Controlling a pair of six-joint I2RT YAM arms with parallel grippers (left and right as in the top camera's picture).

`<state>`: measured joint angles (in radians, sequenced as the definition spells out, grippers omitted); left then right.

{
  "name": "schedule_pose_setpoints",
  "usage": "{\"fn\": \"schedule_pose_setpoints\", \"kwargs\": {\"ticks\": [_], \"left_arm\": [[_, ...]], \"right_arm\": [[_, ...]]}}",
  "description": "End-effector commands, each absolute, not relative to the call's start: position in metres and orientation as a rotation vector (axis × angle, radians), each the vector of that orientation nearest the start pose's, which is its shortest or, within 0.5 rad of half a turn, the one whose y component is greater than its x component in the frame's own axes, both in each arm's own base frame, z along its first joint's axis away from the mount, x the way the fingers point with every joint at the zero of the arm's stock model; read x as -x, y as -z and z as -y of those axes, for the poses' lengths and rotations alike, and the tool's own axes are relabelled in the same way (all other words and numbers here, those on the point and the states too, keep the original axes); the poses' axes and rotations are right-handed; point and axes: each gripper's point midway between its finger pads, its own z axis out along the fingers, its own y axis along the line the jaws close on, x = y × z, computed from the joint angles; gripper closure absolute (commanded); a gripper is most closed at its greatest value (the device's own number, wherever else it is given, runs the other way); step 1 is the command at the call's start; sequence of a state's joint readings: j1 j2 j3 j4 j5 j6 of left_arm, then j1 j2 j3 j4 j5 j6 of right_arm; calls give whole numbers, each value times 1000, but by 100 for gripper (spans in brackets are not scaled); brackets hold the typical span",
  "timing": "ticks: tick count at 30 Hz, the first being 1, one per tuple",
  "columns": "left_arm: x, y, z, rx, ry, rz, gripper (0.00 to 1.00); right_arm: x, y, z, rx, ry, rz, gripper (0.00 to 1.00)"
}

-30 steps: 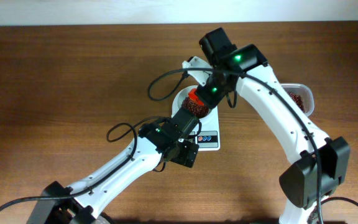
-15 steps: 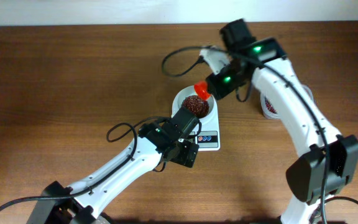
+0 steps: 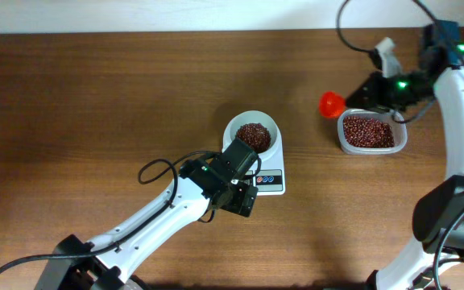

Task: Scoop item into bowl and weigh 50g on scale
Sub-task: 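Move the empty scoop back to the bean tub with the right gripper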

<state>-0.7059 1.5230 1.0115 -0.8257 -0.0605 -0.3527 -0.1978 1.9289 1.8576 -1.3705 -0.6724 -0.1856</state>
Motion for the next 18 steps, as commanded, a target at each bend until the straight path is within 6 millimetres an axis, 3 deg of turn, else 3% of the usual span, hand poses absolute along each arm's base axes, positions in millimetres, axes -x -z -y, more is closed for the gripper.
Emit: {"fn": "schedule_pose_setpoints", "kwargs": {"ticks": [1, 3, 5, 9, 12, 18], "left_arm": [[-240, -73, 190, -504, 91, -2855, 1], [-240, -73, 190, -504, 91, -2855, 1], [-240, -73, 190, -504, 91, -2855, 1], [-240, -73, 190, -504, 91, -2855, 1], [-240, -73, 190, -504, 91, -2855, 1], [-240, -73, 190, -504, 91, -2855, 1]], "right_arm": [[-394, -197, 17, -60, -713, -2798, 96], [-387, -186, 45, -154, -560, -2863, 96], [-377, -173, 79, -307, -303, -2945, 96], [-374, -155, 107, -429, -63, -2968, 96], [-376, -141, 108, -428, -59, -2967, 96], [-376, -95, 100, -424, -128, -2966, 96]]}}
